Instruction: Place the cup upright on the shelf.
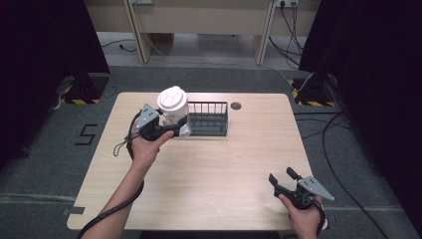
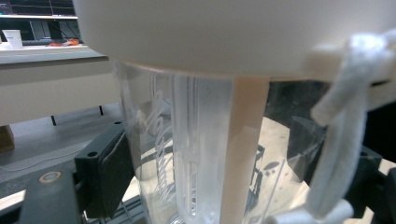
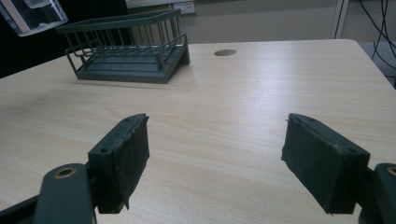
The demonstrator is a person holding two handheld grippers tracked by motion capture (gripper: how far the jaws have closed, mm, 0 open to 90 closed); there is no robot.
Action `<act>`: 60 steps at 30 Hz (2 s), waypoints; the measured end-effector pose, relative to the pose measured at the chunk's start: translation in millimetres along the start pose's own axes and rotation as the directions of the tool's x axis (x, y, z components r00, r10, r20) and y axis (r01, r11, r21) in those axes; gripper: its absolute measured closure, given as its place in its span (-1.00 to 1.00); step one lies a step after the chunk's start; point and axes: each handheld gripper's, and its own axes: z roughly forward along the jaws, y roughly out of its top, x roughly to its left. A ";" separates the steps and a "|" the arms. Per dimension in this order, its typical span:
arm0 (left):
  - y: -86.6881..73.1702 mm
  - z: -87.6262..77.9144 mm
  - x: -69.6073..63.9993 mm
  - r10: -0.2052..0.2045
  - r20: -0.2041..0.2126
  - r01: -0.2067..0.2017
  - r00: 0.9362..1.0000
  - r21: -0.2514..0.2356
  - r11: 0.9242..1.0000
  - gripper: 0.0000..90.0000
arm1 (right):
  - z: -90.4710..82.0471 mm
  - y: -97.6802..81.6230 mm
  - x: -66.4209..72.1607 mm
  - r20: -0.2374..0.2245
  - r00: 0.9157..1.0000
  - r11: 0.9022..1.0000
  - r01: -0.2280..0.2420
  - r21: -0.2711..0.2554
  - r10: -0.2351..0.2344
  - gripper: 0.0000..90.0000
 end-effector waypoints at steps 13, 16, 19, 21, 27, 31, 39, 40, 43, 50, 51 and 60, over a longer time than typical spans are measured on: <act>9.5 12.2 -2.0 0.006 0.003 -0.006 1.000 -0.007 1.000 -0.63 | 0.2 -0.2 -0.1 0.001 1.000 1.000 0.000 0.001 0.000 -0.48; 11.8 14.8 -2.3 0.005 0.004 -0.005 1.000 -0.010 1.000 -0.63 | 0.2 -0.3 0.0 0.000 1.000 1.000 0.000 0.001 0.000 -0.48; 13.4 16.5 -2.7 0.007 0.007 -0.007 1.000 -0.011 1.000 -0.63 | 0.1 -0.3 0.0 0.001 1.000 1.000 0.000 0.003 0.000 -0.48; 14.7 18.4 -2.9 0.007 0.007 -0.007 1.000 -0.012 1.000 -0.63 | 0.2 -0.4 -0.1 0.001 1.000 1.000 0.000 0.001 0.000 -0.48; 17.1 24.3 -2.8 0.000 0.003 0.000 1.000 -0.015 1.000 -0.63 | 0.2 -0.3 -0.2 0.001 1.000 1.000 -0.001 0.001 0.001 -0.48; 18.3 29.6 -2.7 -0.005 0.002 0.005 1.000 -0.014 1.000 -0.63 | 0.0 -0.2 -0.2 -0.001 1.000 1.000 -0.004 -0.001 0.004 -0.48; 21.9 38.5 -1.9 0.000 0.001 0.000 1.000 -0.011 1.000 -0.63 | 0.3 -0.4 -0.5 0.000 1.000 1.000 -0.003 0.001 0.003 -0.48; 21.9 38.5 -1.9 0.000 0.001 0.000 1.000 -0.011 1.000 -0.63 | 0.3 -0.4 -0.5 0.000 1.000 1.000 -0.003 0.001 0.003 -0.48; 22.3 41.7 -0.8 -0.003 -0.001 0.003 1.000 -0.010 1.000 -0.63 | 0.4 -0.5 -0.6 0.000 1.000 1.000 -0.003 0.001 0.003 -0.48; 23.5 49.1 2.0 -0.007 -0.012 0.007 1.000 -0.004 1.000 -0.63 | 0.4 -0.6 -0.7 0.001 1.000 1.000 -0.004 0.002 0.004 -0.48; 23.9 50.2 2.4 -0.006 -0.012 0.006 1.000 -0.003 1.000 -0.63 | 0.4 -0.6 -0.7 0.001 1.000 1.000 -0.004 0.002 0.004 -0.48; 27.6 61.5 4.7 -0.008 -0.026 0.008 1.000 0.000 1.000 -0.63 | 0.2 -0.3 -0.9 -0.001 1.000 1.000 -0.005 0.001 0.005 -0.48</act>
